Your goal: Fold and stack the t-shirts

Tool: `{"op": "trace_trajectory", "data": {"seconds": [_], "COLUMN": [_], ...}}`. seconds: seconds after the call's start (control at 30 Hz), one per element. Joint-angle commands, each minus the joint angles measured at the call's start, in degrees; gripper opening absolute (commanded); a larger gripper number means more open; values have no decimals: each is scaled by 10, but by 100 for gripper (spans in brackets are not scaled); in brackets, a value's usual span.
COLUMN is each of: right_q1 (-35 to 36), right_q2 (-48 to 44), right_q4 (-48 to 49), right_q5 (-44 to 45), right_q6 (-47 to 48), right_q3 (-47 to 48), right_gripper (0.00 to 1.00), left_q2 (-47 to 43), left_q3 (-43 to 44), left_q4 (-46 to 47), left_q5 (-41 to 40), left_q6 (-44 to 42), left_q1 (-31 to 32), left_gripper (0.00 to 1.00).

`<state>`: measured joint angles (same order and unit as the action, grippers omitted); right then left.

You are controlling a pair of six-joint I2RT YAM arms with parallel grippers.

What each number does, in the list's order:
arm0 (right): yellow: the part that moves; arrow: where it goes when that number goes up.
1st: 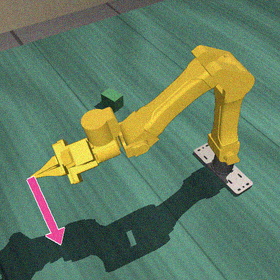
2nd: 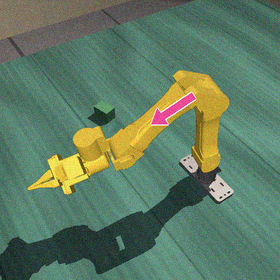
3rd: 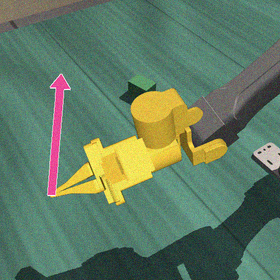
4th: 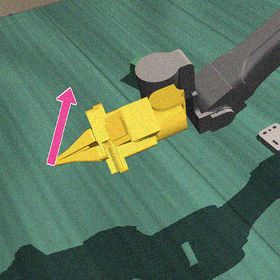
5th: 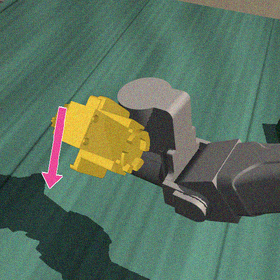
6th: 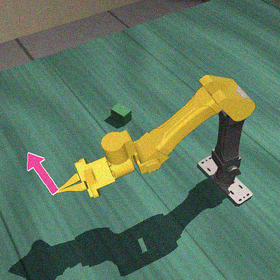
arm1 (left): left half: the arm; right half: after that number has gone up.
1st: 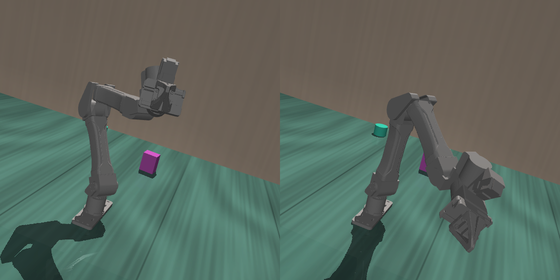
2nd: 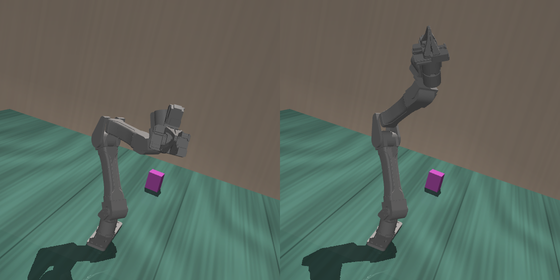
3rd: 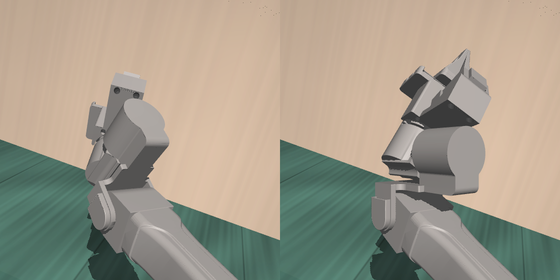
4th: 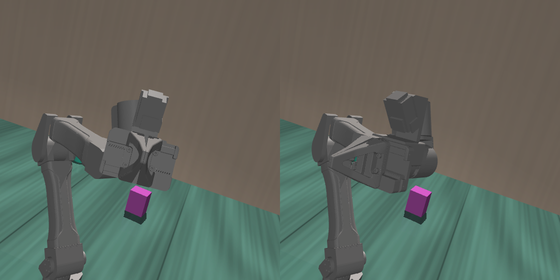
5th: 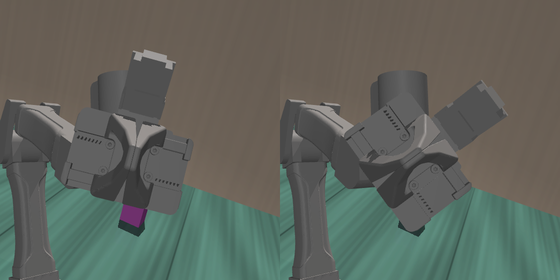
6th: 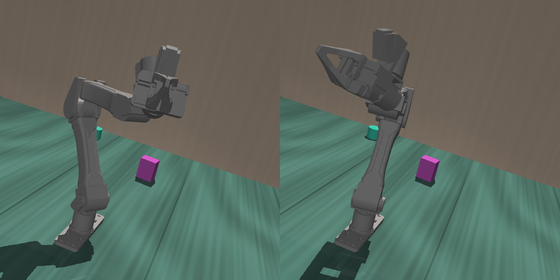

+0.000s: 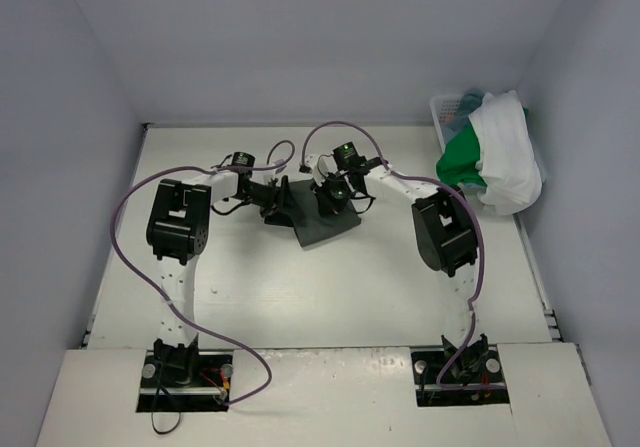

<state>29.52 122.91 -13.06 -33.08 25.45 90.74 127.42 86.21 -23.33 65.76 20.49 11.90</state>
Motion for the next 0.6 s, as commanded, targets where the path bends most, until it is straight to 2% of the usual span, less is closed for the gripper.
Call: {"op": "trace_trajectory", "data": {"seconds": [0.0,0.07,0.17,0.33,0.57], "right_q1": [5,4,3,-4,-37], "right_q2": [-10,-11,-10,22,35], "right_q4": [-7,-4,8,22,58], "right_q5": [6,20,27,78,158], "right_q6": [-4,-12,-22,-42,-109], "right_q3": [15,15,15,35,31], "right_gripper": [0,0,0,0,0], "left_q2": [1,-15,-44,-40,-13], "left_q3": [-17,-28,-35,-20,10], "left_q4": [21,21,23,-2,-6], "left_q5": [-158,-209,-243,-278,-276], "left_q6": [-13,-9,-5,-13,-12], "left_q1": [14,11,-3,-39,-73], "left_gripper": [59,59,60,60,60]}}
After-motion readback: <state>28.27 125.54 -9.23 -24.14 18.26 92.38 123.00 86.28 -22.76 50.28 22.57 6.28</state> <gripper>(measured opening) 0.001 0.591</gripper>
